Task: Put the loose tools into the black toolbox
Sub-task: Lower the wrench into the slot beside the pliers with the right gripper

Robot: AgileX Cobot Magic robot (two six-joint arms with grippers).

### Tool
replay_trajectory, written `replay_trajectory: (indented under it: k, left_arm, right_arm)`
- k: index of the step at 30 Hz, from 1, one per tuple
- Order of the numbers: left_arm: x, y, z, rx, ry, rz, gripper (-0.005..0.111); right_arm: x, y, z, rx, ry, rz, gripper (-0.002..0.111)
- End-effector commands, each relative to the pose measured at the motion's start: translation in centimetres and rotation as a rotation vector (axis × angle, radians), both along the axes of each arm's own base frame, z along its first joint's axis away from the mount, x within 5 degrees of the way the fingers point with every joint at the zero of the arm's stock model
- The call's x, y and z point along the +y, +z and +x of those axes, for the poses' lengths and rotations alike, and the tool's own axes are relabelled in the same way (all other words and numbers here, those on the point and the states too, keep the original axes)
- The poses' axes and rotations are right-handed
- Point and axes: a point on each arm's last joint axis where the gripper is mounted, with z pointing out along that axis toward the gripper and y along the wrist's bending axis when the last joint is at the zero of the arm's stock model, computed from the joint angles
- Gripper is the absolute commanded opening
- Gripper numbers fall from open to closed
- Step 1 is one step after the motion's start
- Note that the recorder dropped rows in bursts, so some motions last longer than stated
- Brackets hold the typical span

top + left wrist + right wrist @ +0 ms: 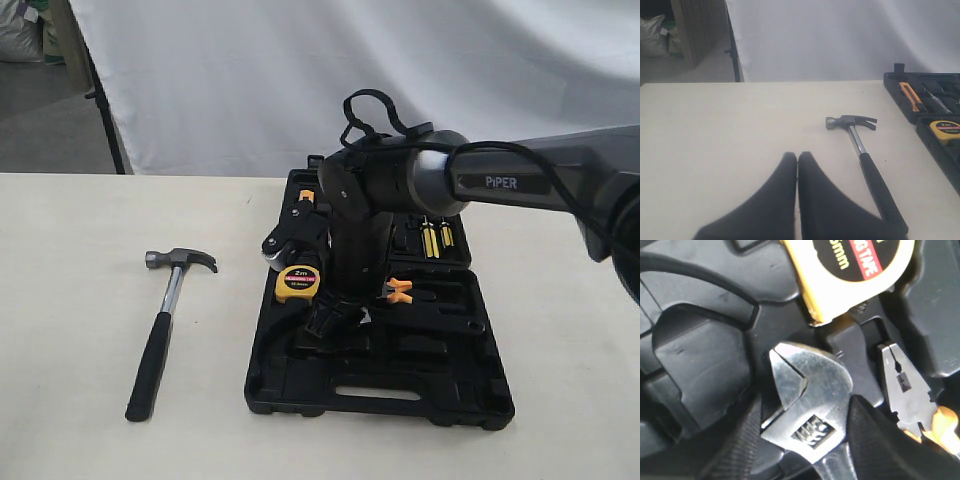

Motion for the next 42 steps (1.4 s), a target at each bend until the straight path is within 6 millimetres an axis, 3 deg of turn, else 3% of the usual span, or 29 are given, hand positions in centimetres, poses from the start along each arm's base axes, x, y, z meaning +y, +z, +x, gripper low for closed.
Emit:
replay_trajectory:
  k: [1, 18, 23, 26, 39, 42]
  left_arm:
    - [0.0, -0.05, -0.02, -0.001, 0.003, -0.011, 0.001]
    - [0.0, -0.05, -0.02, -0.001, 0.003, -0.011, 0.001]
    - [0.0, -0.05, -0.02, -0.001, 0.003, -0.011, 0.001]
    - [0.0, -0.05, -0.02, -0.001, 0.003, -0.011, 0.001]
    - [0.0, -0.05, -0.02, -0.001, 0.003, -0.011, 0.001]
    - [0.0, -0.05, -0.02, -0.001, 0.003, -0.011, 0.001]
  right_arm:
    - [-0.07, 0.32, 0.26, -0.016, -0.001, 0.0, 0.0]
    - [0.21, 0.33, 0.46, -0.037, -0.004, 0.031, 0.001]
    - [0.17, 0.32, 0.43, -0.033, -0.017, 0.03, 0.033]
    - [0.05, 0.29, 0.33, -0.021, -0.02, 0.017, 0.043]
    - [-0.04, 0.27, 0.29, -0.016, -0.04, 0.013, 0.044]
    - [-0.02, 0.28, 0.3, -0.017, -0.055, 0.018, 0.053]
